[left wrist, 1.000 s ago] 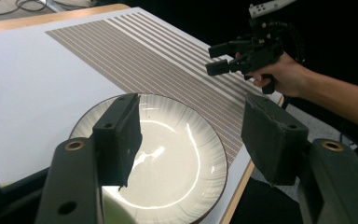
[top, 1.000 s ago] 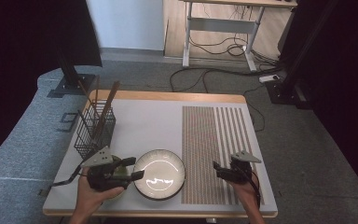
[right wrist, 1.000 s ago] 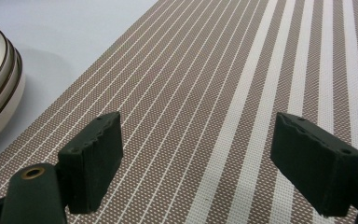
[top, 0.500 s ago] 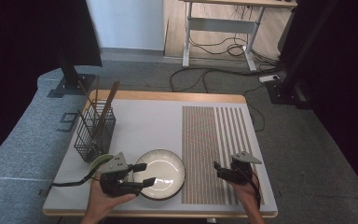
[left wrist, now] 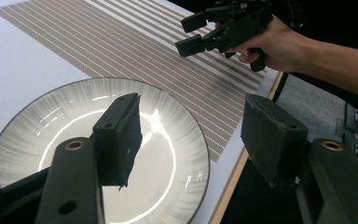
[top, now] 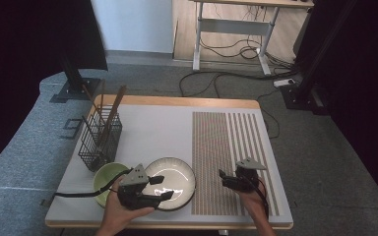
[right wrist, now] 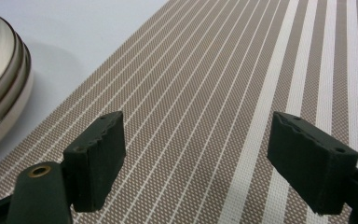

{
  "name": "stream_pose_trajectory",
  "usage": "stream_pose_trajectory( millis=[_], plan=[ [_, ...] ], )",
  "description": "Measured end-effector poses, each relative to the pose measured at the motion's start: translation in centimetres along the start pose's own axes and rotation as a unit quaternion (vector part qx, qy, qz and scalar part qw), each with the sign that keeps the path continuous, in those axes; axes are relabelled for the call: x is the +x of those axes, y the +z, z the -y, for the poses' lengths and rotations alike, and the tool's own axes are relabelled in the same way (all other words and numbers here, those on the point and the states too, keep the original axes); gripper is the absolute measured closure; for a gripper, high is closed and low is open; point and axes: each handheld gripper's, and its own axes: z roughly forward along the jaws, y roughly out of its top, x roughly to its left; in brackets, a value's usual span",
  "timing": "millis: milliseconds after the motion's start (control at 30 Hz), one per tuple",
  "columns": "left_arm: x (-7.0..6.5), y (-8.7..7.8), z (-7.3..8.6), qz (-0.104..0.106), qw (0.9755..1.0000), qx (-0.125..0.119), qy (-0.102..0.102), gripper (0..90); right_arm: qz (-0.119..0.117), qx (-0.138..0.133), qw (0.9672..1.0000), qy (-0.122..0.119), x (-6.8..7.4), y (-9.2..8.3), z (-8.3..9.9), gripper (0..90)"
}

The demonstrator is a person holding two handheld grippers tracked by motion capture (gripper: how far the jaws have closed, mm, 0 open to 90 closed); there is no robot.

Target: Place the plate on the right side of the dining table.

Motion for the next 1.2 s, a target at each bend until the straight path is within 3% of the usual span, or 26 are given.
stream_pose_trajectory(
  millis=[433,700,800,867,933,1200],
  plan=[
    [-0.3,1.8,0.8,0.009,0.9998,0.015,-0.003,38.0,0.002,-0.002,1.0000,-0.002,-0.8,-0.8,0.7,20.4],
    [-0.3,2.8,1.1,0.000,0.9996,0.026,-0.005,37.6,0.007,-0.012,0.9999,0.009,-0.6,-0.5,0.2,21.5],
    [-0.2,3.0,1.3,-0.014,0.9993,0.034,0.001,37.5,0.003,-0.004,1.0000,-0.007,0.0,-0.2,0.3,21.5],
    [-0.1,3.1,1.3,-0.022,0.9990,0.038,0.006,37.6,0.004,-0.005,1.0000,-0.004,0.1,-0.3,0.2,21.9],
    [-0.2,3.1,1.3,-0.013,0.9993,0.036,0.003,37.5,0.002,-0.012,0.9999,-0.001,0.0,-0.5,0.1,22.3],
    [-0.4,4.0,1.8,-0.009,0.9991,0.041,0.000,37.3,0.002,-0.006,1.0000,-0.005,-0.1,-0.3,0.4,22.4]
  ],
)
